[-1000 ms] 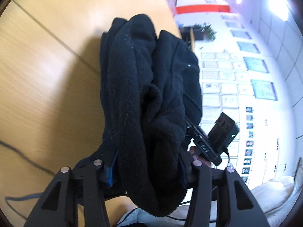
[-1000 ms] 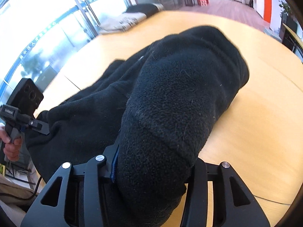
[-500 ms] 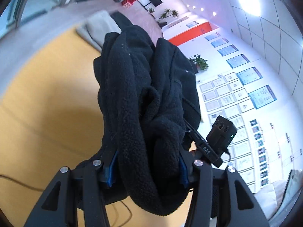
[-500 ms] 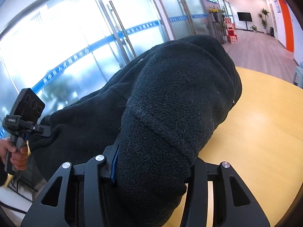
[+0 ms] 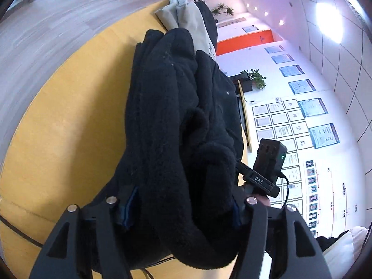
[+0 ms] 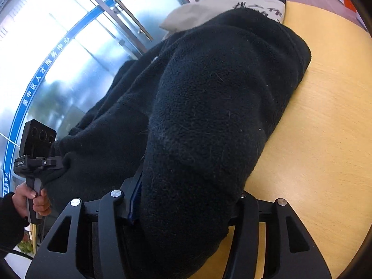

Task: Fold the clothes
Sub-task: 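Carry the bundle onto the beige printed bag and release both grippers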

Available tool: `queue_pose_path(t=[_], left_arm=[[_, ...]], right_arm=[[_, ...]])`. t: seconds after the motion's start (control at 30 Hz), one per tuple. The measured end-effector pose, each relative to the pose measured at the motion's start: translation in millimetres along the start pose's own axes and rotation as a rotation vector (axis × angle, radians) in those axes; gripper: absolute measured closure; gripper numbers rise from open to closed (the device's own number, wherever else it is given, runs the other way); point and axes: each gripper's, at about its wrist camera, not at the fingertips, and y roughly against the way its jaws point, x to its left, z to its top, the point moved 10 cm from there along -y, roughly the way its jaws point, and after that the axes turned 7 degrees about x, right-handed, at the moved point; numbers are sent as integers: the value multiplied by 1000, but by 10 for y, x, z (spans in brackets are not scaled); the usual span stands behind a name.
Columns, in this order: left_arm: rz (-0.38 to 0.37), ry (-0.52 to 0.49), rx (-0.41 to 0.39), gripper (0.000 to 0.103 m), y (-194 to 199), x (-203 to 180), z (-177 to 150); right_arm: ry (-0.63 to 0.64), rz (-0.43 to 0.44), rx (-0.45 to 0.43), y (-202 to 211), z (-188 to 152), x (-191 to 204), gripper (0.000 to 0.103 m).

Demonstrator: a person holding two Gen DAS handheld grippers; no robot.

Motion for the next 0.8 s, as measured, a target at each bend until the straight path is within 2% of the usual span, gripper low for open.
queue_pose_path(t=[0.07,0.17,0.23,0.3,0.47,0.57,0.63,0.8], left_arm=[[11,-8,4,38,10,5,-18],[12,-21,9,35,197,145,-2],[-7,-14,7,34,41,155,33],[-18,-13,7,33,260,337,79],[-3,-24,21,29,191,306,170],[7,-29,30,29,166,306,256],[14,-33,33,29,173,331,344],[29,-42,15,29,223,373,620]], right_arm=[[-12,-10,11,-97,228,-9,52],[-39,-15,10,-80,205,5,50],[-59,-9,8,-68,179,1,48],[-84,-6,0,-54,150,1,47],[-138,-42,-63,-16,107,36,45],[-177,-60,-97,-35,111,36,40],[-205,-62,-107,-62,150,34,36],[-243,-73,-121,-90,272,56,37]])
